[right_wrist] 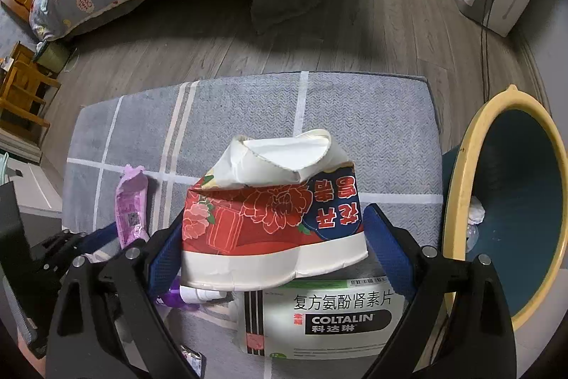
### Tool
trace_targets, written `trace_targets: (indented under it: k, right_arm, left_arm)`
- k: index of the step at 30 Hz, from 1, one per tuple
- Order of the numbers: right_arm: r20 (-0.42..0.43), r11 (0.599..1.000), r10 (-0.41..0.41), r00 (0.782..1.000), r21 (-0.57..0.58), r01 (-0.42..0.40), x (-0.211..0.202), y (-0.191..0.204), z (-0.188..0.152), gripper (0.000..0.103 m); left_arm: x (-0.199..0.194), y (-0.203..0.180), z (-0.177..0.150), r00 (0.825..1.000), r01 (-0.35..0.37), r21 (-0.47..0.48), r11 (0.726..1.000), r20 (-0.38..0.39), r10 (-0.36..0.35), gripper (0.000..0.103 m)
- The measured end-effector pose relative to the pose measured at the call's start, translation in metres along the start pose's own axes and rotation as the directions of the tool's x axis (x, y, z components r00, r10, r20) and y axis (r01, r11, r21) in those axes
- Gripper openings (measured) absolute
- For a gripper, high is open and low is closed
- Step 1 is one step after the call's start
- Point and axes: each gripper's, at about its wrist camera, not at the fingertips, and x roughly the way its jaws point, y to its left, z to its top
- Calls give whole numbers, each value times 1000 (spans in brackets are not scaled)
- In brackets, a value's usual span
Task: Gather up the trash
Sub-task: 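Grasp the red-and-white paper cup with the right tool while the left tool grasps the pink wrapper, then carry the paper cup and pink wrapper toward the bin with both tools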
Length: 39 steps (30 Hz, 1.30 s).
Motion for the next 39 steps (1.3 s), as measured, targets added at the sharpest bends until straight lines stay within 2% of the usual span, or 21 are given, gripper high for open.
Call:
trace_targets:
  k: [2, 5, 8, 17, 29, 39]
  right_arm:
    - [2, 1000, -3, 1000, -8, 3, -3, -2, 0, 91]
    - [7, 1000, -5, 1000, -8, 5, -6, -2, 1, 91]
    - [18, 1000, -5, 1000, -2, 5, -11, -2, 0, 91]
    - [65, 1000, -12, 998, 12, 11, -37, -7, -5, 91]
    - [146, 999, -31, 989, 28, 27, -87, -18, -15, 91]
    - [183, 998, -60, 981, 35, 54, -114, -26, -24, 91]
  left_arm:
    - [0, -1, 0, 1000, 3, 10, 1000, 5, -3, 24]
    - [-7, -5, 2, 999, -30, 31, 999, 43, 29, 19]
    - [-20, -5, 5, 995, -26, 18, 1000, 96, 24, 18]
    - [-60, -15, 4, 977, -34, 43, 998, 210, 25, 17]
    - [-101, -37, 4, 948, -55, 94, 994, 318, 22, 17]
    - [-131, -50, 0, 924, -22, 120, 993, 381, -25, 17]
